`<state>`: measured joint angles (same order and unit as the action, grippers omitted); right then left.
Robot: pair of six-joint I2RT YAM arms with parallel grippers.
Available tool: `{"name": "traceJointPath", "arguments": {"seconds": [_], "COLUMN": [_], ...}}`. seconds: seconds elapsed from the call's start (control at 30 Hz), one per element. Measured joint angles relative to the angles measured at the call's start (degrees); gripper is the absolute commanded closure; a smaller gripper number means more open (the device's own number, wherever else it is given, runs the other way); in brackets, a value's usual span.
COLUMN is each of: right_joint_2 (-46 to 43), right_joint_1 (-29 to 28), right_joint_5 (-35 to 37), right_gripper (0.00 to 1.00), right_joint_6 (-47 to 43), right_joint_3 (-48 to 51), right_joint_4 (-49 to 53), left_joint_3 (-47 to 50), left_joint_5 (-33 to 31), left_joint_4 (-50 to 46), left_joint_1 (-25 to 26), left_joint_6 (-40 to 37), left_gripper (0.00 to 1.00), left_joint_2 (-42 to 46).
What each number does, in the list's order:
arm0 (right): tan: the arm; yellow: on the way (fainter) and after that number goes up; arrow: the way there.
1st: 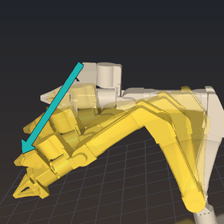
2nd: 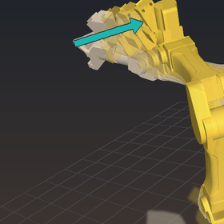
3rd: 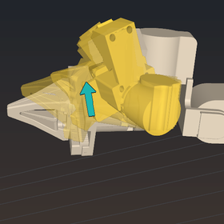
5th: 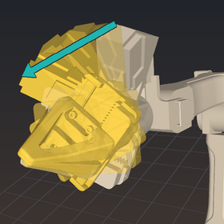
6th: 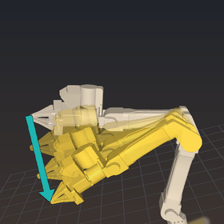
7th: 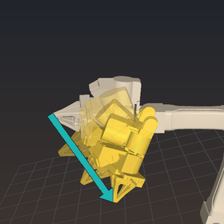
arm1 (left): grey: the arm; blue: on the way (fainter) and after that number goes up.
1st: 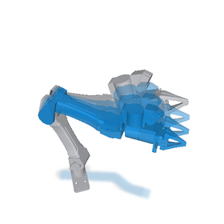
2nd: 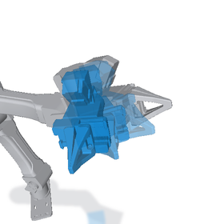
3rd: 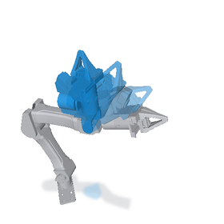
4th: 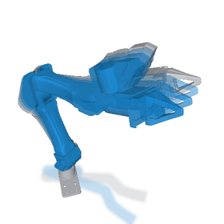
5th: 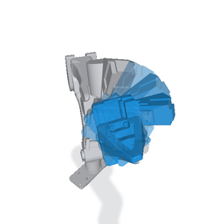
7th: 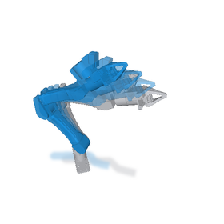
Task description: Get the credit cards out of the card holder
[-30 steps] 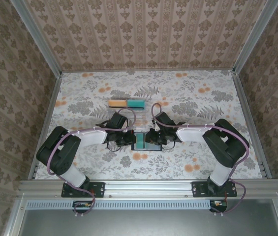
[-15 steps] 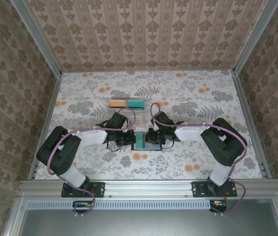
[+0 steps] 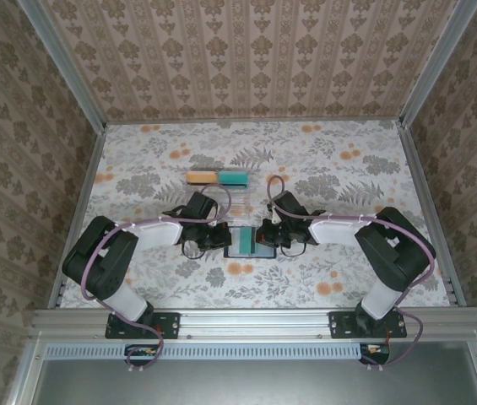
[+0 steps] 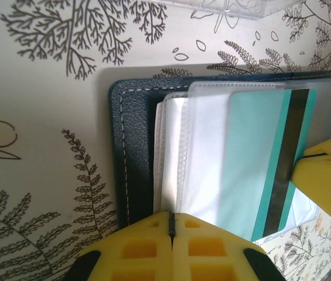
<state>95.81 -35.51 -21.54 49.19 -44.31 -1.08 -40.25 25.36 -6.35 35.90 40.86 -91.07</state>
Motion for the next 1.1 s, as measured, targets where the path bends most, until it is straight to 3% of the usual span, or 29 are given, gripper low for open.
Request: {"name": "traceJointPath", "arguments": {"seconds": [0.5,0.6,0.7,0.83,0.97,1.1], "right_joint_2": [-11.8,-13.5,-15.6,-19.6,-23.6,-25.6], "right_joint_1": [3.0,3.8,4.7,5.4,6.1,7.4], "right_joint_5": [0.2,0.3,0.3,0.1,-0.8,-3.6], "right_gripper": [1.00,1.00,1.00,1.00,1.00,1.00], "right_joint_6": [-4.7,-5.5,-5.9,-7.0,-7.5,-7.7], "right_joint_3": [1.7,2.1,2.9,3.3,3.3,3.6], "right_joint_4": [6.8,8.3,9.3,9.6,7.6,3.5], "left_joint_3": [-2.7,-3.5,-4.0,-4.1,-2.4,0.9], "left_joint_5": [-0.1,-0.2,-0.2,0.9,3.5,6.3], "left_joint_4": [-5.0,-5.5,-5.7,-3.8,4.2,14.5], "left_joint_1": [-0.3,-1.1,-1.9,-2.3,-2.3,-2.6], "left_joint_6": [0.0,0.0,0.7,3.0,7.8,13.8], "left_gripper": [1.00,0.90,0.62,0.41,0.36,0.42], "left_joint_2": [3.8,6.7,9.4,11.7,13.6,14.9]}}
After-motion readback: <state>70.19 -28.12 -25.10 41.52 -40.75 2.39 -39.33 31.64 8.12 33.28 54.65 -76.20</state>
